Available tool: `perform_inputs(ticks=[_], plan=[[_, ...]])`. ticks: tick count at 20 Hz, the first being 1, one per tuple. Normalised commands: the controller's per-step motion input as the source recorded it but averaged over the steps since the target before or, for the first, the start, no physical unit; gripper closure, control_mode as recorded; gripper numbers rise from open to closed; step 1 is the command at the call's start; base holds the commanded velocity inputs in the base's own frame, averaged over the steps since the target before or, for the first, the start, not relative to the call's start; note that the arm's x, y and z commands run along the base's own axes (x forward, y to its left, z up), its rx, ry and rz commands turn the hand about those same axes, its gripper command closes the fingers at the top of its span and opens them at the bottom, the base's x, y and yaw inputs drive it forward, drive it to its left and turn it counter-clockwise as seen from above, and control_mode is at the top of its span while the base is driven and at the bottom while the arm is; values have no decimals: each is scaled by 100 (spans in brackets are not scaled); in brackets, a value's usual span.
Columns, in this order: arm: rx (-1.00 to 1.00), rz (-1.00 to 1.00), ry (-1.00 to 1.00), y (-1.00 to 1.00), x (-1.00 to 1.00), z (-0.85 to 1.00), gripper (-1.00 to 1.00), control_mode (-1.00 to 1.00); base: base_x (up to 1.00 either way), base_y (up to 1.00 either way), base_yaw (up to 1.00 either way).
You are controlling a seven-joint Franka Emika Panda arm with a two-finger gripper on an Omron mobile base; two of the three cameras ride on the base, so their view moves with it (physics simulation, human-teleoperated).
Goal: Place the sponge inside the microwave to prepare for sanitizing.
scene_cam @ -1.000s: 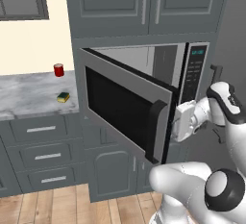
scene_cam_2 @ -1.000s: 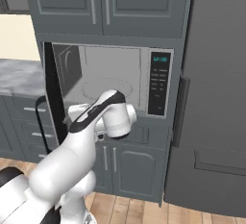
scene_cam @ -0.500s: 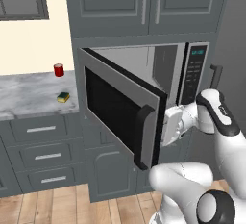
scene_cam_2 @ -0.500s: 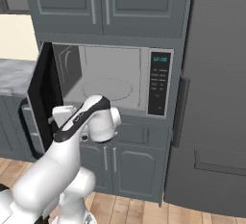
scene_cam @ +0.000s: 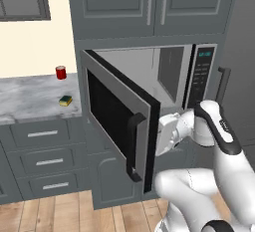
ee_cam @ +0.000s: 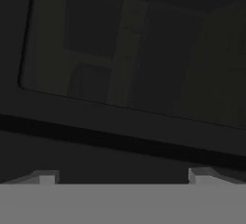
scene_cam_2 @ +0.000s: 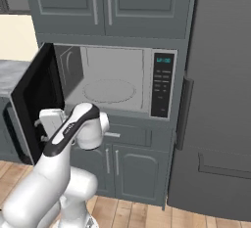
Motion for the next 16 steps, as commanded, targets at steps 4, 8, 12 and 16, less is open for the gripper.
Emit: perform_inputs(ticks=[4, 8, 12, 16], plan=[[0, 0, 0, 56, -20, -5, -100, -100, 0, 0, 0], [0, 0, 0, 56, -20, -7, -100, -100, 0, 0, 0], [0, -1, 0, 57, -17, -6, -100, -100, 0, 0, 0], [1, -2, 0, 57, -15, -7, -100, -100, 0, 0, 0]])
